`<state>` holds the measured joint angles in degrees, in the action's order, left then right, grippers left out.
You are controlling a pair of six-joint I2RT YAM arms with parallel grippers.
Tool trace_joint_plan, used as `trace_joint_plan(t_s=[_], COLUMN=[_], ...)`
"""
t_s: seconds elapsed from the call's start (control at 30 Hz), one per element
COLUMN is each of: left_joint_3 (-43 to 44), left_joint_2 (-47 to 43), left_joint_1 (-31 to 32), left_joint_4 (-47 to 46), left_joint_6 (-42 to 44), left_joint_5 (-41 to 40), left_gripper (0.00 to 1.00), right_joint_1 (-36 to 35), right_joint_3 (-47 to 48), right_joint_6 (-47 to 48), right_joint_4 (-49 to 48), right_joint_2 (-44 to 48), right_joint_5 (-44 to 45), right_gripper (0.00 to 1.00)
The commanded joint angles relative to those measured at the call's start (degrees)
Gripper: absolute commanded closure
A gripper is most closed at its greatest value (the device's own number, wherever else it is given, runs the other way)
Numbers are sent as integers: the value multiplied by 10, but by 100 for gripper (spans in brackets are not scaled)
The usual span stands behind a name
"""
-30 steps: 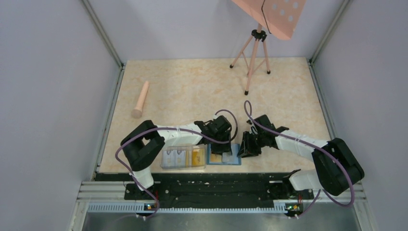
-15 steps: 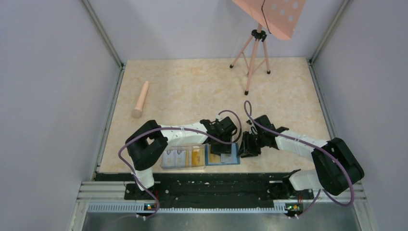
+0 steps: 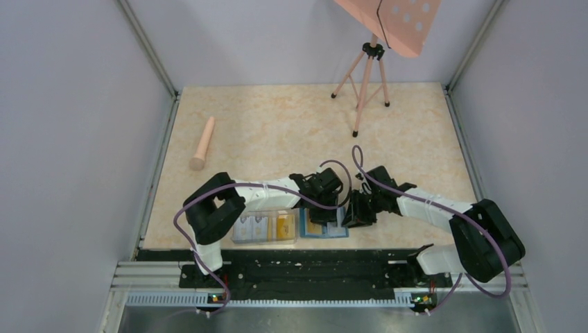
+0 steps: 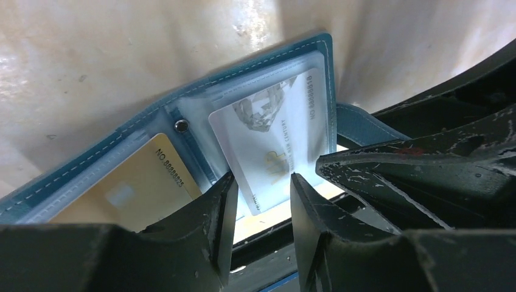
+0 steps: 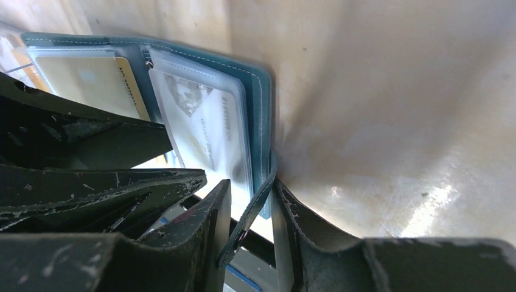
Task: Put the credit cards into the card holder
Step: Insert the credit card into the card holder.
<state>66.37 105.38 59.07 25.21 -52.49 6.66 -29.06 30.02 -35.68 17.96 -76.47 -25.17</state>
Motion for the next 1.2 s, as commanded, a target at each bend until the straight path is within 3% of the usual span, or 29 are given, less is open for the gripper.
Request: trace_joint_plan(t_s=[0.0,0.23,0.47,0.67,0.77,1.07,1.17], left_joint_3=[-2,-4,6,-25,-59,-154,-158], left_joint_2=[-5,-8,-51,-101,-131,-172,-165], left_joint_1=[6,8,7,1,-8,-70,-77], left_joint_4=[-99,-119,-24,0,-25,-76,-81], left_joint_6=[-10,-2,17,21,14,1,4], left_joint_5=[51,60,-27,-61,-51,6,11], left_gripper=[58,55,45,43,42,47,52], right_joint_1=[2,2,2,0,-10,-45,-48], right_joint_3=[-3,14,32,52,60,71,79], right_joint_6=[2,-4,6,21,24,8,12], right_joint_4=[33,95,142,157,151,62,48], right_joint_2=[23,81,122,143,140,61,23], right_joint_5=[36,79,112,109,100,53,52], right_gripper=[69,67,49,47,51,100,100])
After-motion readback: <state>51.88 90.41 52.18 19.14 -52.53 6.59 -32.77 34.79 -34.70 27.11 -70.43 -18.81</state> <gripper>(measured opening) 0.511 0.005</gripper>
